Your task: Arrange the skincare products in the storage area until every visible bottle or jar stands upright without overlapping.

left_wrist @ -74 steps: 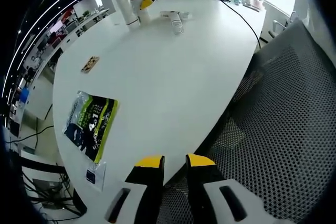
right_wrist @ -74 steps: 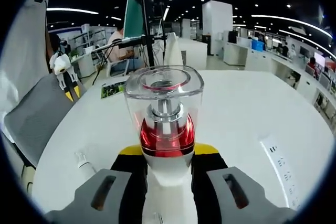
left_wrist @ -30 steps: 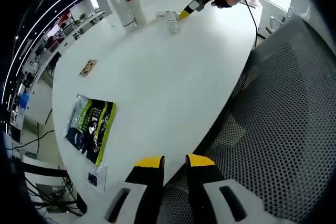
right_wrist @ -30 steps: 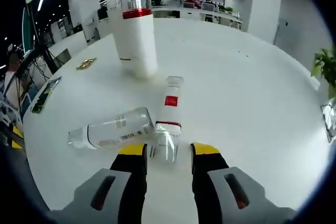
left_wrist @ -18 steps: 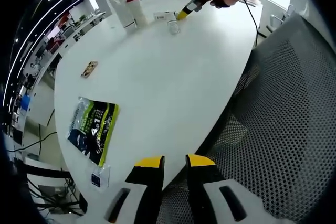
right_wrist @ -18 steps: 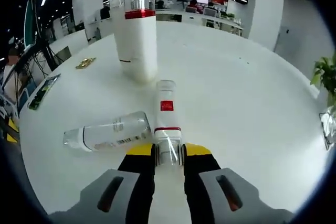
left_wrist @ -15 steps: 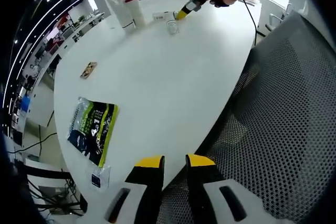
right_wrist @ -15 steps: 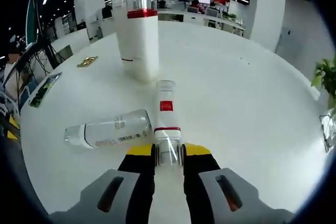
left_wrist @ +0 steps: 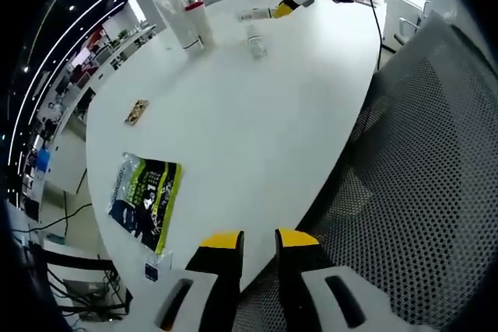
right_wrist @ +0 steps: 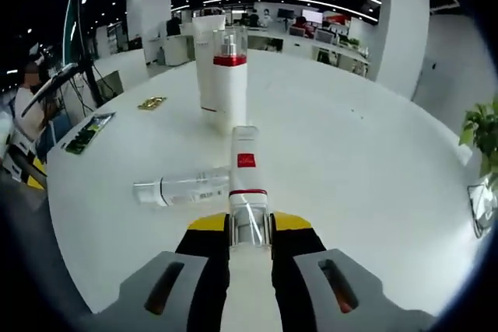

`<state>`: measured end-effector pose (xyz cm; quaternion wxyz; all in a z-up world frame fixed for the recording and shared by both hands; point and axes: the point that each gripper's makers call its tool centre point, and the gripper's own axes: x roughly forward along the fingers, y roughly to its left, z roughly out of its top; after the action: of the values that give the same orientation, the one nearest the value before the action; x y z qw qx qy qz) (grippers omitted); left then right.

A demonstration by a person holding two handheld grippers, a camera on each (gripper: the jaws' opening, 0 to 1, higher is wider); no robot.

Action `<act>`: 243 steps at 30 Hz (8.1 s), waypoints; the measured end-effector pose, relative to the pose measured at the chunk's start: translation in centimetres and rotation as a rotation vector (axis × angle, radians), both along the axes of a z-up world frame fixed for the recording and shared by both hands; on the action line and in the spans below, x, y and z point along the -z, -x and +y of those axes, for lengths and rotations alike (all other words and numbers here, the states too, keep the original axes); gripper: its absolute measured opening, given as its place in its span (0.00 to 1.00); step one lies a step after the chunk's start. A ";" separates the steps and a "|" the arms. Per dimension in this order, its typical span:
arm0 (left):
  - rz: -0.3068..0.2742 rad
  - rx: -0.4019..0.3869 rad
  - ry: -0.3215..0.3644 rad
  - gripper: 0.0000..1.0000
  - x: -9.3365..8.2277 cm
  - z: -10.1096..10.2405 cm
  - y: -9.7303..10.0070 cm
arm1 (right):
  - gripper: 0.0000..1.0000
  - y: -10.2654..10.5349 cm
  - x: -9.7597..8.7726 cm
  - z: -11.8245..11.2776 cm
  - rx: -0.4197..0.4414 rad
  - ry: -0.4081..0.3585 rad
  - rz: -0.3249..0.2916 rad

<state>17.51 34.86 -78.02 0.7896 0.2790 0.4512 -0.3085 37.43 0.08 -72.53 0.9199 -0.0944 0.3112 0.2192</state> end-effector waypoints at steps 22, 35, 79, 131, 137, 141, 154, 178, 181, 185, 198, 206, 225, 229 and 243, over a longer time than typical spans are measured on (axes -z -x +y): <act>-0.091 -0.137 0.225 0.18 -3.3 -1.4 -2.3 | 0.17 7.2 -9.1 9.3 -0.435 -0.097 -0.177; -0.120 -0.412 0.675 0.20 -9.3 -3.7 -4.4 | 0.17 9.2 -9.8 12.7 -0.615 -0.116 -0.181; -0.222 0.170 0.412 0.45 -6.9 -11.2 0.6 | 0.17 19.5 -3.6 18.4 -1.277 0.220 -0.006; -0.118 0.054 0.380 0.21 -5.7 -9.7 0.8 | 0.49 18.9 -3.6 21.1 -0.340 -0.827 0.732; -0.131 0.038 0.402 0.21 -6.2 -9.8 0.6 | 0.41 20.8 -2.4 22.4 -0.359 -0.818 0.793; -0.140 0.049 0.393 0.21 -6.2 -9.9 0.7 | 0.37 20.9 -2.9 23.9 -0.321 -0.897 0.847; -0.191 0.044 0.379 0.22 -6.4 -9.9 0.3 | 0.18 18.9 -3.6 24.6 -0.235 -1.040 0.828; -0.185 0.028 0.120 0.37 -2.9 -7.3 -0.2 | 0.17 12.4 -5.2 20.3 -0.508 -0.565 0.384; -0.179 0.026 0.107 0.37 -2.7 -7.0 -0.2 | 0.17 11.5 -5.3 20.1 -0.559 -0.466 0.330; -0.148 0.030 0.076 0.36 -1.9 -6.7 0.1 | 0.17 9.9 -4.9 19.9 -0.623 -0.333 0.252; -0.118 0.017 0.066 0.30 -1.5 -6.1 0.3 | 0.17 1.8 -3.1 18.6 -0.708 -0.084 0.156; -0.100 0.010 0.061 0.28 -1.1 -5.9 0.5 | 0.17 -2.3 -2.2 18.0 -0.742 0.031 0.125; -0.072 0.008 0.051 0.28 -0.5 -5.7 0.9 | 0.18 -7.6 0.3 16.5 -0.700 0.134 0.124; -0.069 0.007 0.048 0.28 -0.4 -5.6 0.9 | 0.18 -8.1 0.7 16.4 -0.701 0.152 0.116; -0.062 0.009 0.048 0.28 -0.3 -5.5 1.1 | 0.18 -9.0 0.7 17.1 -0.672 0.089 0.112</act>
<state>16.44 29.31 -77.70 0.8082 0.2713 0.4179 -0.3139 46.45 17.20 -73.20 0.7727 -0.2197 0.3219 0.5010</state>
